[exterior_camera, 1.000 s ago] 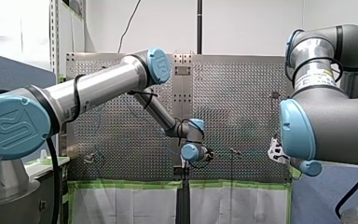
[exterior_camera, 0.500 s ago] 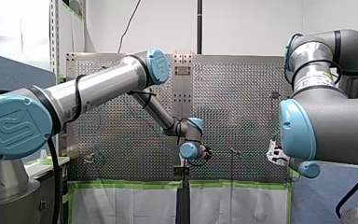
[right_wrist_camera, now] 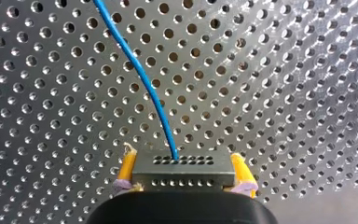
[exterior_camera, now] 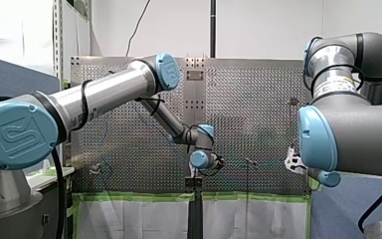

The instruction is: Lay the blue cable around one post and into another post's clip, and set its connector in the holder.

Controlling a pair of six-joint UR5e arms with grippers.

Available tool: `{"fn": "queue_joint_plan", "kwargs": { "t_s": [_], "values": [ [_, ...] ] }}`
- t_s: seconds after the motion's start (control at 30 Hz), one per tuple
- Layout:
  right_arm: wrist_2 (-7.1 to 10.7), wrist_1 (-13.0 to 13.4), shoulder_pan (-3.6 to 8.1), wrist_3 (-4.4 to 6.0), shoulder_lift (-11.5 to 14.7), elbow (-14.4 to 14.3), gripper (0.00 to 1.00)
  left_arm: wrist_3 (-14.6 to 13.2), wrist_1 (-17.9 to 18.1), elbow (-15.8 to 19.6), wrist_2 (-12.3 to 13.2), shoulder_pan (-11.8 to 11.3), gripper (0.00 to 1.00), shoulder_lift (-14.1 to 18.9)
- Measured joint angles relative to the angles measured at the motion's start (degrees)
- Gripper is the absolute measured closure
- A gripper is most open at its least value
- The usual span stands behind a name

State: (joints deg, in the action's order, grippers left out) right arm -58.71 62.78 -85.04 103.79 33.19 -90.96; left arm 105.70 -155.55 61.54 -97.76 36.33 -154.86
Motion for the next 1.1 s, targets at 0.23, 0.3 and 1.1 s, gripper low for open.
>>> {"fn": "queue_joint_plan", "kwargs": {
  "t_s": [0.23, 0.3, 1.1],
  "values": [
    [0.06, -1.79, -0.64, -0.44, -0.66, 2.08, 1.0, 0.14, -1.15, -1.39, 0.61, 0.04, 0.99, -1.15],
    [0.07, -2.04, -0.73, -0.53, -0.8, 2.32, 1.0, -0.43, -2.02, -2.34, 0.45, 0.19, 0.99, -2.05],
    [-4.2, -3.62, -0.75, -1.88, -2.34, 7.12, 1.0, 0.13, -5.12, -8.72, 0.23, -1.18, 0.99, -4.43]
  ]
}}
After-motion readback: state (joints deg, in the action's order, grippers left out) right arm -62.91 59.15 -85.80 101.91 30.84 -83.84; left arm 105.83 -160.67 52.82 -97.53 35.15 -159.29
